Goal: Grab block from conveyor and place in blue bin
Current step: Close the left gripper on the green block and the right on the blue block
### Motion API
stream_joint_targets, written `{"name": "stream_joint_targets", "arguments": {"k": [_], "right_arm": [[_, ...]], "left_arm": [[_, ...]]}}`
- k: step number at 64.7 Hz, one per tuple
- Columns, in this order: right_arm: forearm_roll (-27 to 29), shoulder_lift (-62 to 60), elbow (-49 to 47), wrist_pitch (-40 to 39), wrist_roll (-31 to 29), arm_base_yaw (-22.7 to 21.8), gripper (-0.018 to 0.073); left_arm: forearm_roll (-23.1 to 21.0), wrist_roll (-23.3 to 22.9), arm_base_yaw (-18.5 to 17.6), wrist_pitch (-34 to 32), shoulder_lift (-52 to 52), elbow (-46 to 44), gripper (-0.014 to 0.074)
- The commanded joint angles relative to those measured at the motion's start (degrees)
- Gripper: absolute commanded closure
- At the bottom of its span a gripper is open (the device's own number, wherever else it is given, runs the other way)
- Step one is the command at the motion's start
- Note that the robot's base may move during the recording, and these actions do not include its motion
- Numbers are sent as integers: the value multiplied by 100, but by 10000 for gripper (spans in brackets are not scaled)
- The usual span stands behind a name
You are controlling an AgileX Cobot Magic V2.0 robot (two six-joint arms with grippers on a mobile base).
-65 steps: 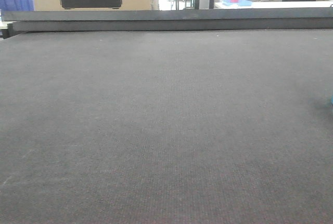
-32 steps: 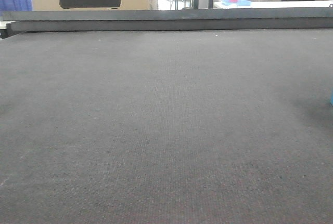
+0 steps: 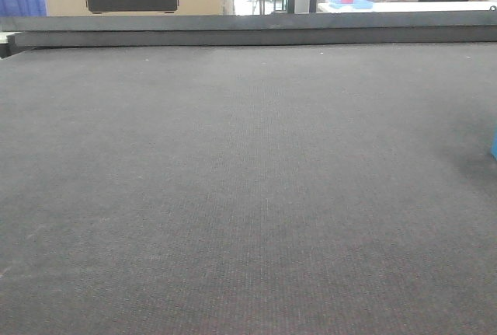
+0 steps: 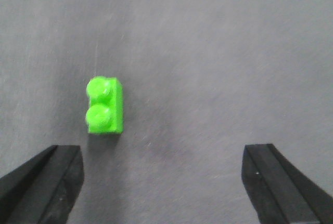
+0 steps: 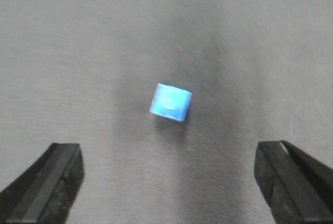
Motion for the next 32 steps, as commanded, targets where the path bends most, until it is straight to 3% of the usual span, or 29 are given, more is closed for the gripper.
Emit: {"name": "stream_joint_targets", "arguments": {"k": [1, 17, 32], "right_arm": [[-21, 352, -61, -50, 14, -43, -10], [18, 1336, -61, -552, 44, -5, -10], [18, 2099, -61, -958, 465, -5, -10]], "left_arm": [[-65, 147, 48, 41, 211, -59, 78], [-55, 147, 48, 52, 368, -59, 78], [-55, 147, 48, 79, 370, -59, 78]]}}
